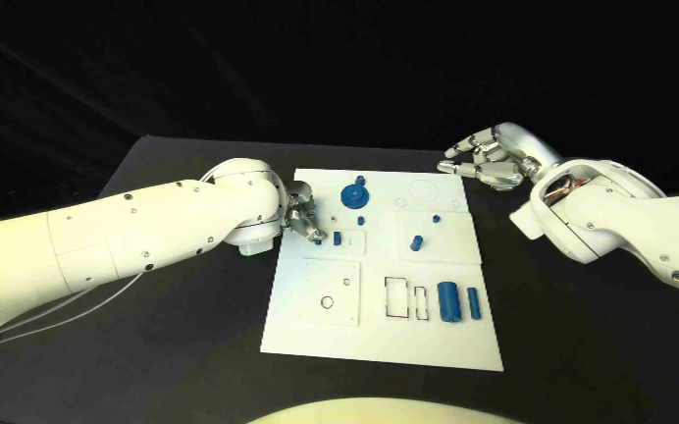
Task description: Assemble the parts on the task board
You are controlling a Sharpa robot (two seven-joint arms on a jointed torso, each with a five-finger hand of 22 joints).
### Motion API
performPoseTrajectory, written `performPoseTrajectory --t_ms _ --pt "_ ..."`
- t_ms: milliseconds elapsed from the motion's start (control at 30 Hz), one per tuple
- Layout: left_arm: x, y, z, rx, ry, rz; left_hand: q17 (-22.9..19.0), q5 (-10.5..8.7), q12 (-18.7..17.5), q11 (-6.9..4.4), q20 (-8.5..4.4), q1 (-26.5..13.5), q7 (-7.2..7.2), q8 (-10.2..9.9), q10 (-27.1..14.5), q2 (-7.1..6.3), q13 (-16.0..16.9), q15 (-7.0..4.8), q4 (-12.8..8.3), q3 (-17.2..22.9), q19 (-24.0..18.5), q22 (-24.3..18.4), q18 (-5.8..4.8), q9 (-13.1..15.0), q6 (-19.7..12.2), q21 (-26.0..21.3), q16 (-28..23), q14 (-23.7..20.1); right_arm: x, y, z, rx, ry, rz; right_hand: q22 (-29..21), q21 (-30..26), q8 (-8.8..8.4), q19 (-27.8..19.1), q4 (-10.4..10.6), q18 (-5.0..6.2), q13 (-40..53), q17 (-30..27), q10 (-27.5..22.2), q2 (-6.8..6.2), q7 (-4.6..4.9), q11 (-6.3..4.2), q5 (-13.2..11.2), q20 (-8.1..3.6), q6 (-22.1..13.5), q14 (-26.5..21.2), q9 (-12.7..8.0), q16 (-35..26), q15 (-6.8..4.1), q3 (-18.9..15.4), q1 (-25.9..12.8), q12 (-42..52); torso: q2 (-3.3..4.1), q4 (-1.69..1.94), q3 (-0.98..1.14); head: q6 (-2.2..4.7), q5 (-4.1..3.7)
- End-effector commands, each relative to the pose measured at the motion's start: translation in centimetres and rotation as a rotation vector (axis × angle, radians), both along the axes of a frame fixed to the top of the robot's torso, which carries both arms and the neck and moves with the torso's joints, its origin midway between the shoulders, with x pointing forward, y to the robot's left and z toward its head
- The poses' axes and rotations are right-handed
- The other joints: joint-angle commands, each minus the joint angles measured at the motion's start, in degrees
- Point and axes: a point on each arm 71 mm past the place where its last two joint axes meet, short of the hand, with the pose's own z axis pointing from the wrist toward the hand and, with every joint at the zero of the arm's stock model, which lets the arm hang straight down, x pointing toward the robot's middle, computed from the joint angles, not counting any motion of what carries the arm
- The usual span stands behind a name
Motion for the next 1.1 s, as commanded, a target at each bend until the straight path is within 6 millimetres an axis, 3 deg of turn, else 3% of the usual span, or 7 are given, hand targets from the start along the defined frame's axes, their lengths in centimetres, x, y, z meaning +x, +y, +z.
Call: performPoseTrajectory --t_ms 33,167,333,567,667,867,1100 --pt "-0.3 -0.2 -0.5 0.001 0.043 -0.015 15.1 0.21 0.0 -0.09 -0.13 -0.4 -0.87 -0.4 0.3 0.71 -0.2 -0.47 -8.8 8.6 0.4 0.0 -0.61 0.0 0.5 0.1 0.1 6.0 -0.1 0.2 0.0 -0.003 -0.001 0.015 0.0 -0.3 0.28 0.1 0.1 0.95 -0.1 8.1 0.3 0.32 -0.05 -0.17 0.4 -0.25 0.2 4.2 -0.1 -0.3 -0.45 -0.4 -0.2 0.3 0.05 0.07 -0.03 0.12 -0.1" --pt "-0.2 -0.1 -0.6 0.001 0.047 -0.006 15.1 0.07 -0.1 -0.36 -0.14 -2.8 -1.41 -0.5 0.5 0.45 -0.3 -0.62 -7.4 6.2 0.4 -0.1 -0.61 0.0 0.6 0.1 0.1 6.0 -0.1 0.2 0.0 -0.003 -0.002 0.015 0.0 -0.3 0.28 0.1 0.1 0.95 -0.1 8.1 0.3 0.32 -0.05 -0.17 0.4 -0.25 0.2 4.2 -0.1 -0.3 -0.45 -0.4 -0.2 0.3 0.04 0.04 -0.07 0.08 -0.17" --pt "-0.2 0.1 -0.6 -0.002 0.054 0.004 15.1 0.05 -0.1 -0.87 -0.4 -6.6 -2.02 -1.0 0.5 -0.19 -0.3 -1.03 -3.4 0.1 0.5 0.1 -0.65 -0.3 1.7 0.1 0.1 6.0 -0.1 0.1 0.0 -0.002 -0.003 0.014 0.0 -0.4 0.28 0.1 0.1 0.96 -0.1 8.0 0.2 0.33 -0.05 -0.17 0.4 -0.26 0.2 4.2 -0.1 -0.4 -0.45 -0.4 -0.2 0.2 0.06 0.08 -0.06 0.1 -0.24" --pt "-0.2 0.4 -0.5 -0.01 0.046 0.02 15.1 0.02 0.2 -0.84 -0.54 -9.0 -1.95 -1.8 0.5 -0.52 0.0 -1.09 0.8 -7.2 0.7 0.4 -0.72 -0.8 2.7 0.2 0.1 6.0 -0.1 0.1 0.0 -0.002 -0.005 0.013 -0.2 -0.6 0.28 0.0 0.1 1.0 -0.3 7.9 0.1 0.33 -0.04 -0.16 0.4 -0.26 0.1 4.1 -0.1 -0.4 -0.45 -0.4 -0.2 0.1 0.05 0.07 -0.1 0.19 -0.34" --pt "-0.2 0.6 -0.5 -0.015 0.042 0.027 15.1 0.11 0.3 -0.84 -0.52 -9.3 -1.96 -2.1 0.4 0.0 0.1 -1.1 2.5 -11.5 0.8 0.7 -0.78 -1.0 3.0 0.3 0.1 6.0 -0.1 0.0 0.0 -0.001 -0.006 0.012 -0.2 -0.6 0.28 0.0 0.1 1.0 -0.3 7.9 0.1 0.33 -0.04 -0.16 0.4 -0.26 0.1 4.1 -0.1 -0.4 -0.45 -0.4 -0.2 0.1 0.04 0.06 -0.08 0.16 -0.37" --pt "-0.2 0.9 -0.3 -0.022 0.035 0.036 15.1 0.24 0.6 -0.79 -0.52 -9.6 -1.94 -2.8 0.5 2.24 0.4 -1.09 2.9 -18.7 0.9 0.9 -0.8 -1.4 3.5 0.4 0.1 6.0 -0.1 0.0 0.0 -0.002 -0.006 0.011 -0.2 -0.7 0.28 0.0 0.3 1.01 -0.4 7.9 0.0 0.41 0.0 -0.12 0.4 -0.25 0.0 4.1 -0.1 -0.5 -0.43 -0.7 -0.6 0.0 0.05 0.0 -0.11 0.25 -0.48" --pt "-0.1 1.2 0.0 -0.039 0.024 0.045 15.1 0.27 0.7 -0.78 -0.53 -9.4 -1.94 -3.0 0.4 2.99 0.5 -1.11 3.0 -20.5 0.9 0.9 -0.8 -1.6 3.6 0.4 0.1 6.0 -0.1 -0.2 0.0 -0.002 -0.006 0.008 -0.2 -0.7 0.29 0.0 0.3 1.01 -0.3 7.9 0.0 0.46 0.01 -0.12 0.3 -0.25 0.0 4.1 -0.1 -0.5 -0.42 -0.8 -0.7 0.1 0.04 0.07 -0.04 0.3 -0.59"
